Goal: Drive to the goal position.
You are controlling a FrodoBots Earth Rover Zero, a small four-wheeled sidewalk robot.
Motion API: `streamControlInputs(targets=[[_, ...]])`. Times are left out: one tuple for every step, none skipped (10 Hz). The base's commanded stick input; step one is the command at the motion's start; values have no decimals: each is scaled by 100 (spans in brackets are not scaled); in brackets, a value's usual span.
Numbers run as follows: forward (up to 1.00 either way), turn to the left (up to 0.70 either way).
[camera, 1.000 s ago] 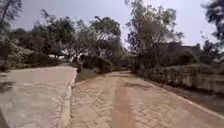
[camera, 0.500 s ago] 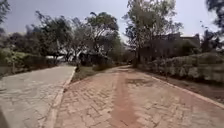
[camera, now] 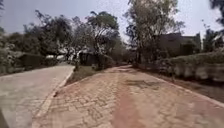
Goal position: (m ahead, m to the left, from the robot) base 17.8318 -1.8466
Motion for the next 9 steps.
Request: streamControlInputs(targets=[[70,0],[70,0],[70,0],[70,0],[70,0],[70,0],[70,0],[70,0],[70,0]])
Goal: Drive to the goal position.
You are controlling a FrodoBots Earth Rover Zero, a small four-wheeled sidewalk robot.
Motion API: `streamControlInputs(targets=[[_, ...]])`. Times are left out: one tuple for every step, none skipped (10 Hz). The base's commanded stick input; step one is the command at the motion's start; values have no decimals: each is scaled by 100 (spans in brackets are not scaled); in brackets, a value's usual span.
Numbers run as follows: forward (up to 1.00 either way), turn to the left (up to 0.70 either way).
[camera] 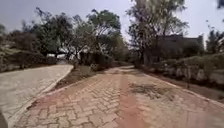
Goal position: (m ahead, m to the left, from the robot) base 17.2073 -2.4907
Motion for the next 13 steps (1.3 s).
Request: streamControlInputs(targets=[[70,0],[70,0],[70,0],[70,0],[70,0],[70,0],[70,0],[70,0],[70,0],[70,0],[70,0],[70,0],[70,0]])
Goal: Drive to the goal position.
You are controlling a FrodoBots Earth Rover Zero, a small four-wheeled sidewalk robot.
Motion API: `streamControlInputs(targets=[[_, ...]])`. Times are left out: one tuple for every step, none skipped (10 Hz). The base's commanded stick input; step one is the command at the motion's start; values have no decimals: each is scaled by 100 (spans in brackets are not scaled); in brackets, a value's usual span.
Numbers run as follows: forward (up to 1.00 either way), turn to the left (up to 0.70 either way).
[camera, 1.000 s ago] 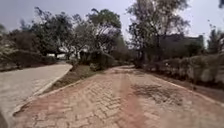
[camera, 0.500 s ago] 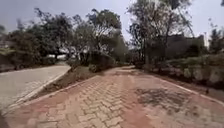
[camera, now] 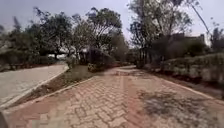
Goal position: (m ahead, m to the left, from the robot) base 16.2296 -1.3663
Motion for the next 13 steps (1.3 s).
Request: streamControlInputs(targets=[[70,0],[70,0],[70,0],[70,0],[70,0],[70,-3],[70,-7],[70,-20],[70,-2],[70,0],[70,0],[70,0],[70,0]])
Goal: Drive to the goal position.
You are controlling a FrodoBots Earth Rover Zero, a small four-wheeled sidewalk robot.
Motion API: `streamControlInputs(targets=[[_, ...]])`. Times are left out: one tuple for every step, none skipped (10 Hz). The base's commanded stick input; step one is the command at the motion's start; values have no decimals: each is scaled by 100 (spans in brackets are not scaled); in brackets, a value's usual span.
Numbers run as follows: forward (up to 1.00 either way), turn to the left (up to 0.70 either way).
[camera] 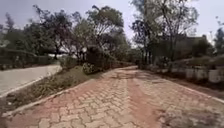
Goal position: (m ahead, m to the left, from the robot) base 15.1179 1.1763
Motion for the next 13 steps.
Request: streamControlInputs(targets=[[70,0],[70,0],[70,0],[70,0],[70,0],[70,0],[70,0],[70,0],[70,0],[70,0],[70,0],[70,0],[70,0]])
